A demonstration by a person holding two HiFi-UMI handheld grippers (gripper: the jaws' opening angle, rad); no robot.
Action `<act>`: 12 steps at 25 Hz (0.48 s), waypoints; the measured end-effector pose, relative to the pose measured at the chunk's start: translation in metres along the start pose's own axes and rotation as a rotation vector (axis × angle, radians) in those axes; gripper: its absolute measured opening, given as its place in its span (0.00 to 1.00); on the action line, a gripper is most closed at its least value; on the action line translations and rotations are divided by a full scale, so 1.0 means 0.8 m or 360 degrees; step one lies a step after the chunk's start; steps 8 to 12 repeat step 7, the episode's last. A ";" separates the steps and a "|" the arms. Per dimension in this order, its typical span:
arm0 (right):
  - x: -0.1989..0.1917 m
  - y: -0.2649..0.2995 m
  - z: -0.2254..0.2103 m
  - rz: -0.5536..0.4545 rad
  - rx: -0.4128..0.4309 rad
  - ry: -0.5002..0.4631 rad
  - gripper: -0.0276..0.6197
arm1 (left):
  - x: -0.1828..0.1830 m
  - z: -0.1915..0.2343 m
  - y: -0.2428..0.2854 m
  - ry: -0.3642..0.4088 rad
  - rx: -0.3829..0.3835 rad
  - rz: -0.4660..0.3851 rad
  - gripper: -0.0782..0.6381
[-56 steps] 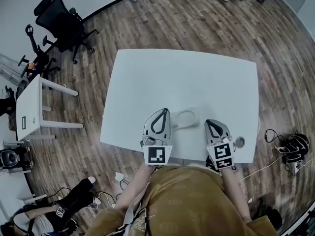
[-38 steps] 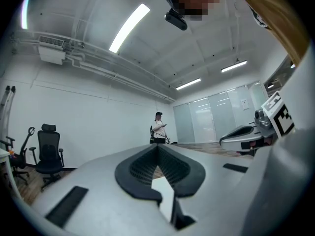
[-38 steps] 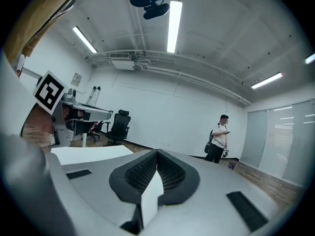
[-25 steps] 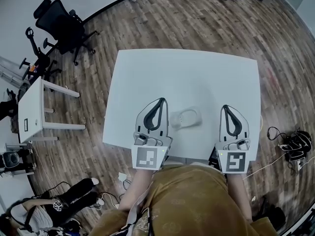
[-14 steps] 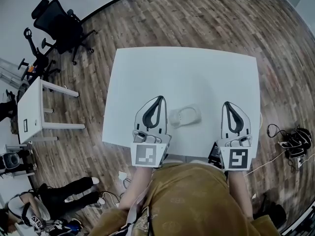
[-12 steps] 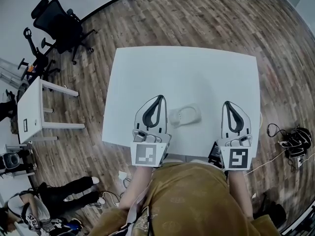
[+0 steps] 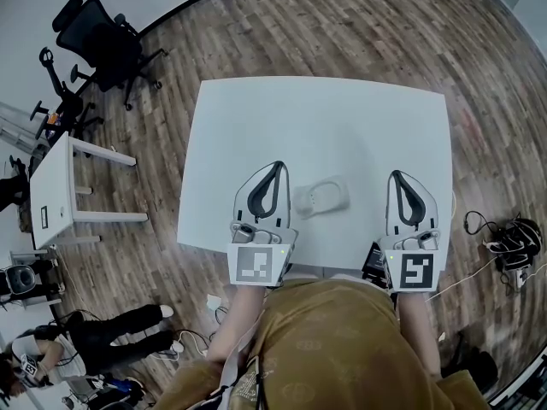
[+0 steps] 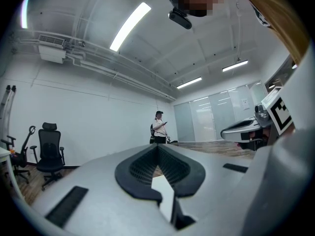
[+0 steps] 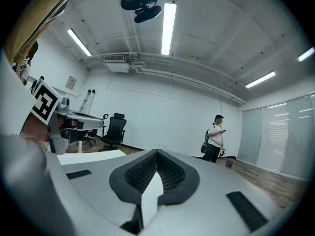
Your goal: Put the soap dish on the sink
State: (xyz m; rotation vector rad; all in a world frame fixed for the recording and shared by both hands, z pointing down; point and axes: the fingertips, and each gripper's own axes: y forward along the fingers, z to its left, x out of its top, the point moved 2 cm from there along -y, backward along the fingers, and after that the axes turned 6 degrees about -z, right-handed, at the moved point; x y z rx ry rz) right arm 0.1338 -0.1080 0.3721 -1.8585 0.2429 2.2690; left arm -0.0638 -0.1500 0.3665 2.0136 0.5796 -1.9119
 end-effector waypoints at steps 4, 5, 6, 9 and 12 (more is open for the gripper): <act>-0.003 -0.001 -0.003 0.0003 -0.0005 0.0006 0.05 | -0.010 -0.001 0.003 0.0018 0.0029 0.0011 0.12; -0.004 -0.003 -0.005 0.0000 -0.0008 0.0010 0.05 | -0.011 -0.003 0.006 0.0021 0.0036 0.0001 0.12; -0.004 -0.004 -0.006 -0.0002 -0.0011 0.0013 0.05 | -0.012 -0.006 0.009 0.0028 0.0039 -0.0010 0.12; -0.004 -0.006 -0.008 -0.0005 -0.0014 0.0016 0.05 | -0.013 -0.009 0.012 0.0036 0.0041 -0.0023 0.12; -0.004 -0.006 -0.008 -0.0005 -0.0014 0.0016 0.05 | -0.013 -0.009 0.012 0.0036 0.0041 -0.0023 0.12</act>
